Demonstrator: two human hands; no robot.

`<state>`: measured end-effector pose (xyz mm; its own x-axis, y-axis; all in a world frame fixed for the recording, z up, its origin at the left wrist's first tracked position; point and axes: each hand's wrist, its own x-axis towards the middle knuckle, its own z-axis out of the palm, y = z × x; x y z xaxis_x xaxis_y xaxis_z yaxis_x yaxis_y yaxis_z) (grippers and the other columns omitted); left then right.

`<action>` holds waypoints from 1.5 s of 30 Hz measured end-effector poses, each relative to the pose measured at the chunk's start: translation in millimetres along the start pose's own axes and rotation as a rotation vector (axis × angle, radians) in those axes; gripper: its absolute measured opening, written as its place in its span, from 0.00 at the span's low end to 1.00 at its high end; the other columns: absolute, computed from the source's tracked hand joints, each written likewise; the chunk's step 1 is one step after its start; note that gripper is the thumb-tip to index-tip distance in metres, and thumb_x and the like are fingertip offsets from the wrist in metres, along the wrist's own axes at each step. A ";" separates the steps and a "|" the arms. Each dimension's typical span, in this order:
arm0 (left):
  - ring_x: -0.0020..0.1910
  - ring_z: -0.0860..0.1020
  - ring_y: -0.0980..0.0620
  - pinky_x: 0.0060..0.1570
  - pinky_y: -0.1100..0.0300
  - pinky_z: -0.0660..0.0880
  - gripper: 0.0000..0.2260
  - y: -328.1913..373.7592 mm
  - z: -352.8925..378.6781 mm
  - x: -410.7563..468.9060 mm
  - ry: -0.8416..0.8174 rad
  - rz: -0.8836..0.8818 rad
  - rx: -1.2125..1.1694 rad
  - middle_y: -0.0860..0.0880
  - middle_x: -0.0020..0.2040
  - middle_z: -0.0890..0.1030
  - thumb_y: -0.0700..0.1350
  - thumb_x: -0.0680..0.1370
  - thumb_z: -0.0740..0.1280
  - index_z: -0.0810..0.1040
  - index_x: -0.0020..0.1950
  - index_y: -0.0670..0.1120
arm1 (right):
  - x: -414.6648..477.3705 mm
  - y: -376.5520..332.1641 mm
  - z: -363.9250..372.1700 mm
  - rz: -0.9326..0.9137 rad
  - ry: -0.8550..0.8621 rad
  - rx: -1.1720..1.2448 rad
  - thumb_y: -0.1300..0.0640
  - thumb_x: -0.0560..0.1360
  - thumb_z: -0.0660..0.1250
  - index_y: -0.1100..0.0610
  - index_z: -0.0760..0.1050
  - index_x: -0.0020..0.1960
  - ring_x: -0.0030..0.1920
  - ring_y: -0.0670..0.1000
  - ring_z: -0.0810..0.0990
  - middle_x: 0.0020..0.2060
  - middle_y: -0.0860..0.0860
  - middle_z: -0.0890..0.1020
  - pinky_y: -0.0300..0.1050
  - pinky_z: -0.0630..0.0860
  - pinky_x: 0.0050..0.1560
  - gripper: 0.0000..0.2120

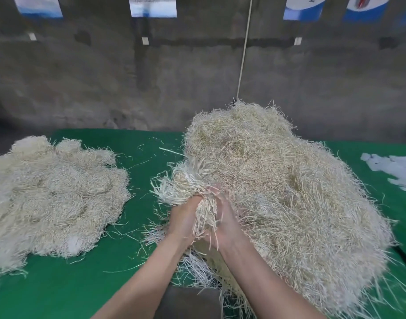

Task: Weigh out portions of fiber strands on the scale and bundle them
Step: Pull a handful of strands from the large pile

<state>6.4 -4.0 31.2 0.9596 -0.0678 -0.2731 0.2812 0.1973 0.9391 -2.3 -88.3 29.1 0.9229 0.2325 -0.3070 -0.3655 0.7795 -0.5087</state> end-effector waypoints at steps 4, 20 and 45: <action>0.60 0.75 0.47 0.68 0.47 0.65 0.10 5.7 -17.5 -6.1 -0.123 -0.027 0.087 0.39 0.59 0.77 0.42 0.75 0.68 0.78 0.52 0.38 | 2.3 5.8 8.4 -0.068 0.314 -0.422 0.60 0.76 0.64 0.60 0.74 0.44 0.35 0.51 0.80 0.37 0.57 0.78 0.45 0.76 0.28 0.04; 0.60 0.72 0.59 0.65 0.52 0.63 0.28 -21.2 -130.7 -44.8 -0.415 0.024 0.190 0.58 0.73 0.61 0.53 0.71 0.70 0.65 0.69 0.64 | -23.0 63.6 -16.6 -0.230 0.380 -1.227 0.60 0.76 0.65 0.56 0.63 0.71 0.27 0.39 0.67 0.62 0.52 0.74 0.34 0.70 0.29 0.25; 0.57 0.72 0.55 0.51 0.67 0.67 0.23 -127.4 -136.7 -74.2 -0.254 0.296 0.934 0.48 0.58 0.75 0.56 0.72 0.64 0.76 0.61 0.44 | -81.6 98.5 -112.4 0.005 0.182 -1.748 0.58 0.74 0.69 0.49 0.69 0.68 0.67 0.51 0.68 0.69 0.51 0.67 0.47 0.67 0.66 0.24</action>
<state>-99.2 109.6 -96.6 0.9284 -0.3679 -0.0525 -0.1924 -0.5968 0.7790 -127.2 -95.9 -86.3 0.9421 0.0758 -0.3267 -0.1698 -0.7323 -0.6595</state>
